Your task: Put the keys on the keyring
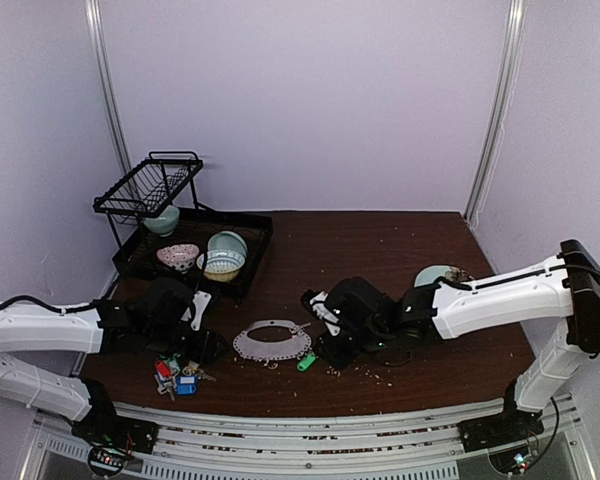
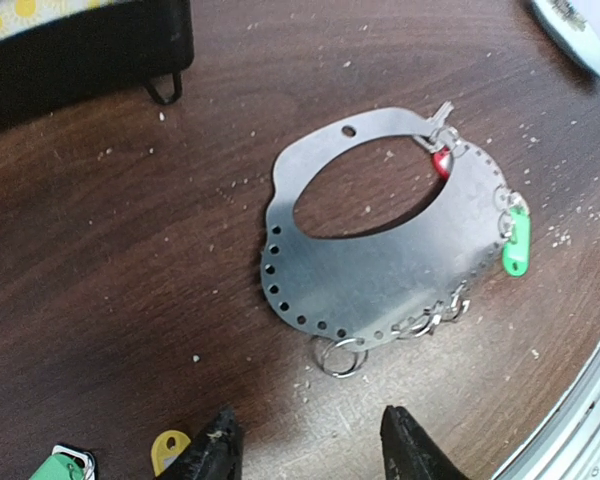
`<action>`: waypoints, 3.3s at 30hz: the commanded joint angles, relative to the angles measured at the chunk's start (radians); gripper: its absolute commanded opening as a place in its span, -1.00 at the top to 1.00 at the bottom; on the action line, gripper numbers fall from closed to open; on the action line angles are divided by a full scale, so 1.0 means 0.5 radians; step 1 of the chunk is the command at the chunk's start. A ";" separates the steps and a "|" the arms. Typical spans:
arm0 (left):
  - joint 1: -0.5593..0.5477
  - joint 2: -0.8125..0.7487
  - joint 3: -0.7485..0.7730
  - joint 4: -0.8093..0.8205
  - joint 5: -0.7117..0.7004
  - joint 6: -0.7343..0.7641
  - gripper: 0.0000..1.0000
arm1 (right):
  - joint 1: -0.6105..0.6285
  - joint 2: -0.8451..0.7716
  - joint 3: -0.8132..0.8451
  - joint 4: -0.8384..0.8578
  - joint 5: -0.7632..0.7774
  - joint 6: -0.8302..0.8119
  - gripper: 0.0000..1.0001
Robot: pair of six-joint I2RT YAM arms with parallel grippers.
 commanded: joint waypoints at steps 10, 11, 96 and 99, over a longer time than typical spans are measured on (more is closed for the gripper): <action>0.007 -0.409 -0.201 0.117 -0.087 -0.071 0.02 | 0.267 0.455 0.410 -0.087 0.416 -0.048 0.43; 0.007 -0.452 -0.212 0.122 -0.116 -0.080 0.02 | 0.267 0.476 0.434 -0.104 0.437 -0.073 0.43; -0.609 -0.298 0.668 0.788 -0.784 -0.320 1.00 | 0.240 0.052 0.377 1.383 0.150 -0.750 0.86; -0.608 -0.304 0.662 0.794 -0.790 -0.312 1.00 | 0.231 0.049 0.357 1.403 0.161 -0.740 1.00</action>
